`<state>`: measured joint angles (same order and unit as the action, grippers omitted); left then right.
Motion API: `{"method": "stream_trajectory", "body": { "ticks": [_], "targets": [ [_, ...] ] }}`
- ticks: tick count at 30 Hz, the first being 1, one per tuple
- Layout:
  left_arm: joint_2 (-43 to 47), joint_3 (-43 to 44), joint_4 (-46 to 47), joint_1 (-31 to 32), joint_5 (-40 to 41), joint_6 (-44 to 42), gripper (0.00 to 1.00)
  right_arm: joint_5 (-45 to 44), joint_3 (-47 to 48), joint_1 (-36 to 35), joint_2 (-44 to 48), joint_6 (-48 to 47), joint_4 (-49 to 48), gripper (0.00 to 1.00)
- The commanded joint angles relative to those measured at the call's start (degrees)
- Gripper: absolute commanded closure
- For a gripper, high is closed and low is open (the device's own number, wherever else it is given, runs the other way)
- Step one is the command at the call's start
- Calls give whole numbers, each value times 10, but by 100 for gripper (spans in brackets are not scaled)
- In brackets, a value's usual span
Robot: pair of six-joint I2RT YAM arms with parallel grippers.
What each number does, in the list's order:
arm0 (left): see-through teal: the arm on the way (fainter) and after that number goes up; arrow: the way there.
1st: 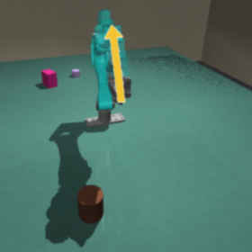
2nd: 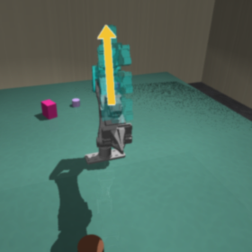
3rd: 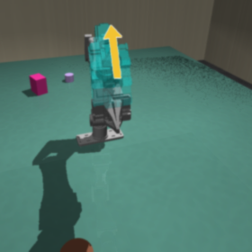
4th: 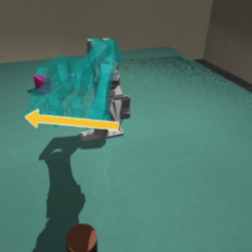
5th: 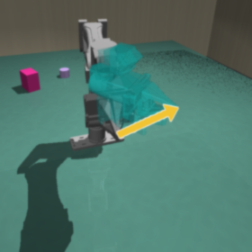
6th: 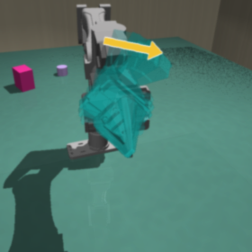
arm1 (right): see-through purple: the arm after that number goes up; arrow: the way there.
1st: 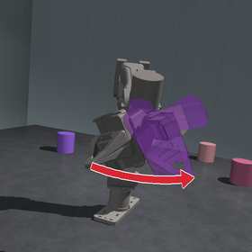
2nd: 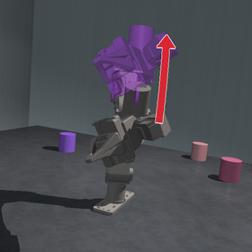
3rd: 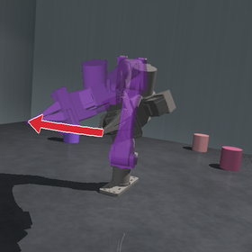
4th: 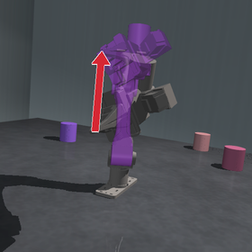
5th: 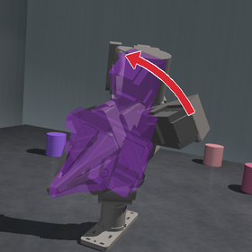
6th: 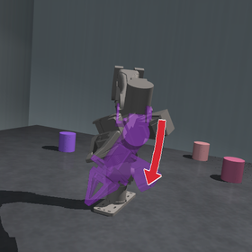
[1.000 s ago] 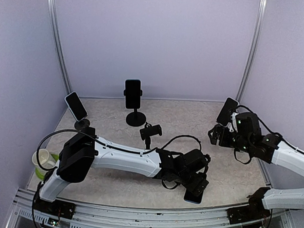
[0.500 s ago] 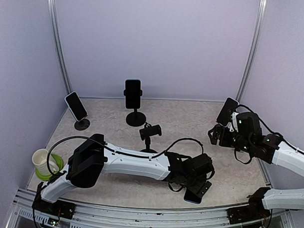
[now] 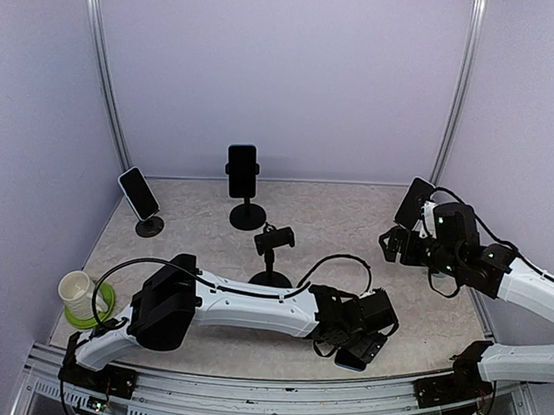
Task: Place the phone on the phone stand
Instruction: Pick up the phone from the center of the board.
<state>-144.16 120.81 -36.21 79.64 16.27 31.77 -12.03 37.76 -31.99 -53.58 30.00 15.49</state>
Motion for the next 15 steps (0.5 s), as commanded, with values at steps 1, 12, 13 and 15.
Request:
{"method": "stream_trajectory", "body": {
  "ticks": [1, 12, 13, 15],
  "targets": [
    [-19, -38, -72, 4, 17, 27, 1, 5, 16, 7, 13, -11, -14, 0],
    [38, -134, -23, -12, 17, 9, 13, 12, 10, 7, 17, -12, -22, 0],
    [43, -141, -19, -16, 17, 4, 14, 13, 10, 7, 16, -13, -22, 0],
    [56, -157, -9, -24, 14, -6, 14, 12, 12, 7, 15, -16, -22, 0]
  ]
}}
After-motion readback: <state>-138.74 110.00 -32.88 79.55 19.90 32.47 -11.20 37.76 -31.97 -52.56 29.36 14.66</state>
